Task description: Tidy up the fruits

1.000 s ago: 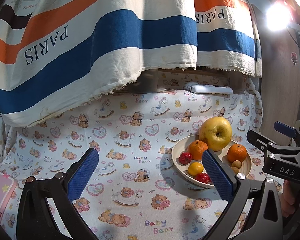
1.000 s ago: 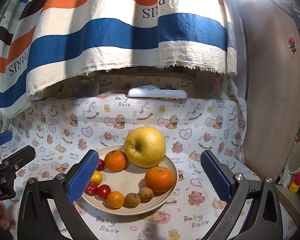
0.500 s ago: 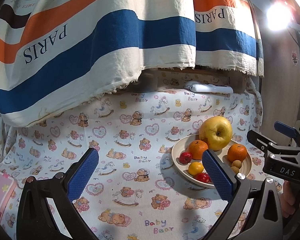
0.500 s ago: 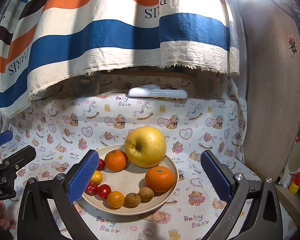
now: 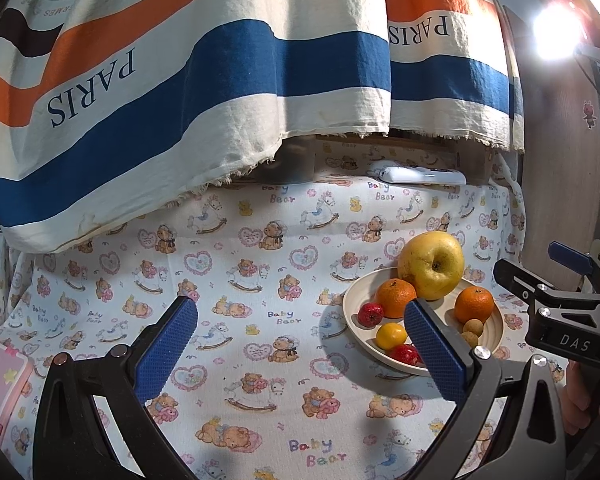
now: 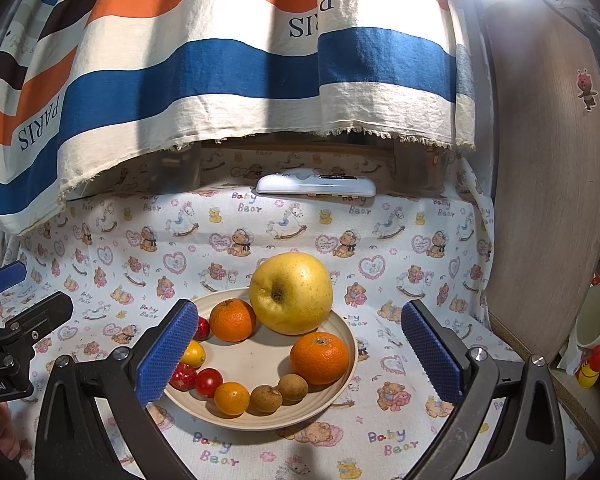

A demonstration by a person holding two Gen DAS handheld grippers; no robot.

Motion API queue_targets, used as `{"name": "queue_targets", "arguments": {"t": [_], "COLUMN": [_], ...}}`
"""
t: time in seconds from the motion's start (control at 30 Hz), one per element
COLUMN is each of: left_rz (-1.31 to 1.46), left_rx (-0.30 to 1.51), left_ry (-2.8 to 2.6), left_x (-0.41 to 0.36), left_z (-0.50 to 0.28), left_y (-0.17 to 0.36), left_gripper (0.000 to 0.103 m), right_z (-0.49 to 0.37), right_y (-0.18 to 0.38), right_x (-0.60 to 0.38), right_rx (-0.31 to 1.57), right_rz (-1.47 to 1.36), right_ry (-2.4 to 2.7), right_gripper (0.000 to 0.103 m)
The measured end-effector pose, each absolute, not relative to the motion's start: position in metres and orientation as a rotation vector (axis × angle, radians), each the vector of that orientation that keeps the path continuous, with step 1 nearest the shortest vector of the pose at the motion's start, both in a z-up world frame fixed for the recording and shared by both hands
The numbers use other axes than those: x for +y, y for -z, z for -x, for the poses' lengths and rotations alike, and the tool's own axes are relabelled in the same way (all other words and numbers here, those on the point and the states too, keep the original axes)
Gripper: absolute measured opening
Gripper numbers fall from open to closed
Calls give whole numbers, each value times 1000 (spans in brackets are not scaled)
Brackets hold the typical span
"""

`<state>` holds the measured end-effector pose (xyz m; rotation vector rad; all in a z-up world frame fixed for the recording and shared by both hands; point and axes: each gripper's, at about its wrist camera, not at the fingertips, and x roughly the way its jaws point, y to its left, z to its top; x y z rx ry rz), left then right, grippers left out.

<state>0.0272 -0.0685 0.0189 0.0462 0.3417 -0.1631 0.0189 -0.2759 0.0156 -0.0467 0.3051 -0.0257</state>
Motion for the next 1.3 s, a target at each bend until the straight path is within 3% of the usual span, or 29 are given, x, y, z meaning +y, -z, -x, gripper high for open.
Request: {"name": "queue_targets", "arguments": {"t": [1.3], "left_rz": [-55], "left_rx": [338], "left_ry": [167], "left_x": [-67], "left_z": [-26], "left_y": [-18], "left_gripper": [103], "right_z": [-19], "right_y": [-15], "right_x": [-275], "right_rx": [307], "right_rz": [49], "right_ry": [23], "right_gripper": [102]}}
